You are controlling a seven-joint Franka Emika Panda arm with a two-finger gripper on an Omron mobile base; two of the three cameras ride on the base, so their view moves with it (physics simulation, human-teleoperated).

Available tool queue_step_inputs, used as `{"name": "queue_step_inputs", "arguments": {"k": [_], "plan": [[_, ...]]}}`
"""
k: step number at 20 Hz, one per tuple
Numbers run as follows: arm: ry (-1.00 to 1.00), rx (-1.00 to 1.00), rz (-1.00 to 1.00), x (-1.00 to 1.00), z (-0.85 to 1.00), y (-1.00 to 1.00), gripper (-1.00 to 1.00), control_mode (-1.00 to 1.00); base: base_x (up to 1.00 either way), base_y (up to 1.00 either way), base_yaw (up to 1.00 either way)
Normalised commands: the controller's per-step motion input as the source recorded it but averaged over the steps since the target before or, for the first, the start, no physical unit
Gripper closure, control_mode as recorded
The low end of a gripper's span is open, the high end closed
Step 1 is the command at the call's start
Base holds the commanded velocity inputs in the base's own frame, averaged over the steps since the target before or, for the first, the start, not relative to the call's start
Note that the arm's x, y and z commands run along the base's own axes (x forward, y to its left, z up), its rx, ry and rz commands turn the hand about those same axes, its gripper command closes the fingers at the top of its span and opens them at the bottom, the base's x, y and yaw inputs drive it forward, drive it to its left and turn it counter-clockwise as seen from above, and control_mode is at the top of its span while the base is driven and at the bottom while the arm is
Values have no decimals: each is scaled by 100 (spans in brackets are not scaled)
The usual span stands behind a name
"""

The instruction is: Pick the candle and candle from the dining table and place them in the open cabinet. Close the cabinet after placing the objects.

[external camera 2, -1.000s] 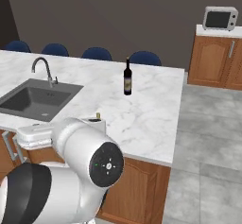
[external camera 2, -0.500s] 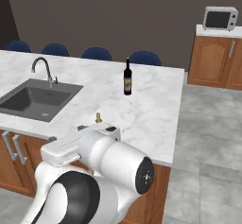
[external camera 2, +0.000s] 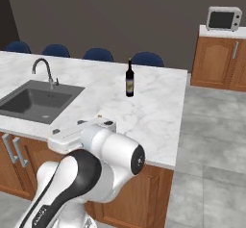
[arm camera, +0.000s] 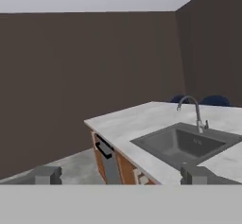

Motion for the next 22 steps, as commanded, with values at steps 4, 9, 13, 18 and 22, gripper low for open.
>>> {"name": "queue_step_inputs", "arguments": {"k": [4,9,13,18,22], "plan": [[0,10,0,52,-25,1,-100,-100,0,0,0],[-4,11,0,37,-35,0,-100,-100,0,0,0],[-11,10,0,23,-41,0,-100,-100,0,0,0],[-21,0,0,26,-22,0,-100,-100,0,0,0],[-18,0,0,23,-13,0,-100,-100,0,0,0]]}}
